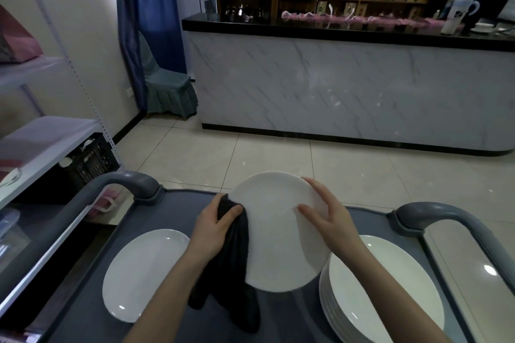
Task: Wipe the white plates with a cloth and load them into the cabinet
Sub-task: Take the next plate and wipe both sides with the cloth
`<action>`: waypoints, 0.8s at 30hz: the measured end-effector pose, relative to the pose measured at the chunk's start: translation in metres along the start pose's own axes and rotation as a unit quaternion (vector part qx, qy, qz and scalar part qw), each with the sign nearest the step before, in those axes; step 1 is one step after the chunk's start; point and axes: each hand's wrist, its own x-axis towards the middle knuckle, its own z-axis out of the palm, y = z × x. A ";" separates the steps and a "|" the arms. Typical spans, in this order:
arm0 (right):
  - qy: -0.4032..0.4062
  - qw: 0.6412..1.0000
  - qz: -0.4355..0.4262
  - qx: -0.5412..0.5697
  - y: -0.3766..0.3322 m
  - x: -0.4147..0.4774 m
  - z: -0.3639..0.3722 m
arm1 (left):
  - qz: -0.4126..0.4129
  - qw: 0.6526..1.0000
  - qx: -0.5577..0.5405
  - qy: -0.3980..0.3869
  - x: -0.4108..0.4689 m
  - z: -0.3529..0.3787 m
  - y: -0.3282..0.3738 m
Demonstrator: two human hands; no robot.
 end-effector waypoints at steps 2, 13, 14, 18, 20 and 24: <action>0.012 1.000 0.003 0.024 0.001 0.001 0.002 | 0.004 0.999 0.028 -0.025 0.009 -0.006 0.007; 0.264 0.945 0.068 0.183 -0.009 -0.017 0.052 | -0.142 0.957 -0.203 0.153 -0.030 0.039 -0.001; 0.253 0.948 0.071 0.179 -0.007 -0.018 0.052 | -0.144 0.958 -0.197 0.150 -0.031 0.038 -0.002; 0.168 0.975 0.049 0.135 0.000 -0.017 0.031 | -0.081 0.986 -0.114 0.094 -0.020 0.020 -0.002; 0.112 0.988 0.041 0.101 0.003 -0.014 0.019 | -0.029 0.997 -0.063 0.042 -0.010 0.008 0.002; 0.022 0.999 0.023 0.042 0.001 -0.004 0.005 | 0.011 0.998 0.003 -0.057 0.004 0.000 0.012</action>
